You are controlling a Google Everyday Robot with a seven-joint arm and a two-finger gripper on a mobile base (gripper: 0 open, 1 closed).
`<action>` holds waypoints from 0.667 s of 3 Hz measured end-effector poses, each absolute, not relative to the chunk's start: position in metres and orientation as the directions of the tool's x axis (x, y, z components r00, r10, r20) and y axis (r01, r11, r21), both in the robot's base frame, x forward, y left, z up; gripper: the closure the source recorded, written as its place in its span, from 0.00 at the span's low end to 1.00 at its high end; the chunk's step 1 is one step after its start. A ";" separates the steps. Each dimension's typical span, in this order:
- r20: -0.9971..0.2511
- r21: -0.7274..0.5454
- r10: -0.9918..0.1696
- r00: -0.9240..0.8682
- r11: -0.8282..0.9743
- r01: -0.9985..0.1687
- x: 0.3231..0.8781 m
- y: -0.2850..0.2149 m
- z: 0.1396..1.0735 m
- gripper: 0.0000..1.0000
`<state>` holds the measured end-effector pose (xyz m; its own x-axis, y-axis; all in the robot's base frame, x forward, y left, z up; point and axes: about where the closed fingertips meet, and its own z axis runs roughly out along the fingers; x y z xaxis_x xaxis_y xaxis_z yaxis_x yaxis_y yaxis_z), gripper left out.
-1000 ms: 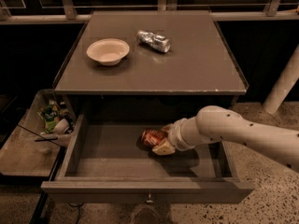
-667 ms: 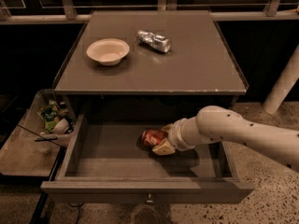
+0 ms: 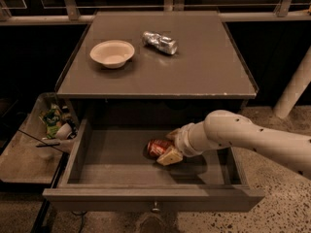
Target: Place coke can into top drawer
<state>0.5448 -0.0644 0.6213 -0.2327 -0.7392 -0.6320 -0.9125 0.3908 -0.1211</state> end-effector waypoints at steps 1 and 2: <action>-0.632 -0.121 -0.739 -0.233 0.391 -0.912 0.545 -0.064 0.621 0.00; -0.632 -0.121 -0.739 -0.233 0.391 -0.912 0.545 -0.064 0.621 0.00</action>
Offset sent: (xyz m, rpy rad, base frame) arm 0.0000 0.0000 0.0000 0.0000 0.0000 0.0000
